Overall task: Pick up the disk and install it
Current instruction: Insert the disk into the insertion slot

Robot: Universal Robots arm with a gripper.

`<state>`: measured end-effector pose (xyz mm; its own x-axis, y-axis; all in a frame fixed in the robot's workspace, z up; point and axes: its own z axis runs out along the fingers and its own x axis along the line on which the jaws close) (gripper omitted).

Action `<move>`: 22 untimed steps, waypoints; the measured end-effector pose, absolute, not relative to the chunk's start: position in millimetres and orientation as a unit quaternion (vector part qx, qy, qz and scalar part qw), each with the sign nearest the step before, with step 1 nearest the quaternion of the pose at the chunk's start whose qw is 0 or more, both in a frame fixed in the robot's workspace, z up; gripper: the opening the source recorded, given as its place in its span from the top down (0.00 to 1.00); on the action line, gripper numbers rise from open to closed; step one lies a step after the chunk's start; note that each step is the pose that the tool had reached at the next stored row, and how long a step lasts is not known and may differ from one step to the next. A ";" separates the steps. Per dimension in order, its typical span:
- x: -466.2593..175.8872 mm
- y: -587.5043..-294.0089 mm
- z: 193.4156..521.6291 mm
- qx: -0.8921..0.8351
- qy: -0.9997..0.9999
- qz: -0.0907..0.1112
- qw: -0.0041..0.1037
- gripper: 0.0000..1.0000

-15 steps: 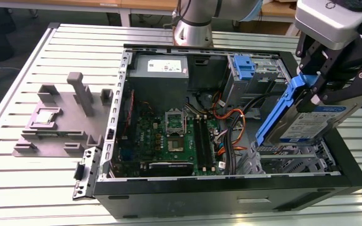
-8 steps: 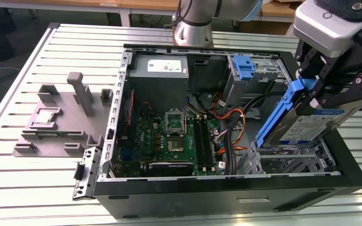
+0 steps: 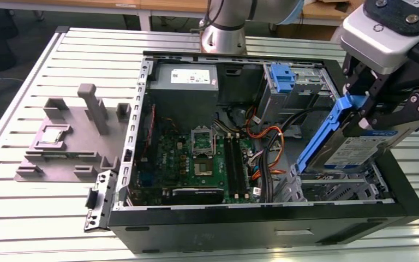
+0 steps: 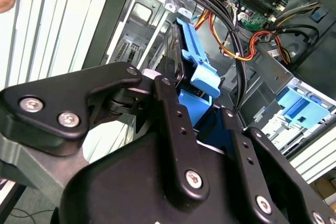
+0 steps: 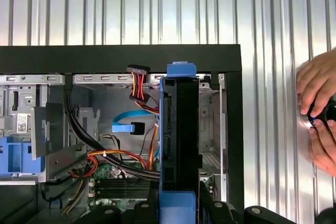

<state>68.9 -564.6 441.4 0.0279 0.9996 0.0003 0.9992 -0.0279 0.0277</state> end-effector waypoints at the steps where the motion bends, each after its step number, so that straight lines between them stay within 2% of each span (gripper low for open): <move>1: 68.9 -564.6 440.2 0.717 0.697 0.010 0.010 0.64; 22: 69.0 -564.8 431.7 0.717 0.697 0.010 0.010 0.64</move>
<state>69.0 -564.8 431.7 0.0277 0.9996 0.0000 0.9992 -0.0277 0.0278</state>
